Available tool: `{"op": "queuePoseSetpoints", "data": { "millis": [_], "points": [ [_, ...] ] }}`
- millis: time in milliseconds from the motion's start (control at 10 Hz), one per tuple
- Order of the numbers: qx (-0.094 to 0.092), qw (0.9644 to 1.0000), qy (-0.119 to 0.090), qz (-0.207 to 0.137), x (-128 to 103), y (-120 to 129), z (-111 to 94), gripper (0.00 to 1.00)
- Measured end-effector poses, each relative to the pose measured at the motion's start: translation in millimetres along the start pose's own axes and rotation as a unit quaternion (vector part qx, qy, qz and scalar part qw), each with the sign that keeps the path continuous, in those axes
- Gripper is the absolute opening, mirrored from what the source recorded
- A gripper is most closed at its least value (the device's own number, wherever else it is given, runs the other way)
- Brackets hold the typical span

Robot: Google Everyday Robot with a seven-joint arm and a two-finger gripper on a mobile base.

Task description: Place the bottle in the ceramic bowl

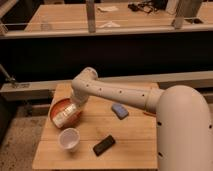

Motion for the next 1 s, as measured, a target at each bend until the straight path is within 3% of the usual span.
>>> {"op": "queuePoseSetpoints", "data": {
  "millis": [1000],
  "points": [
    [0.004, 1.0000, 0.002, 0.007, 1.7, -0.6, 1.7, 0.35]
  ]
}}
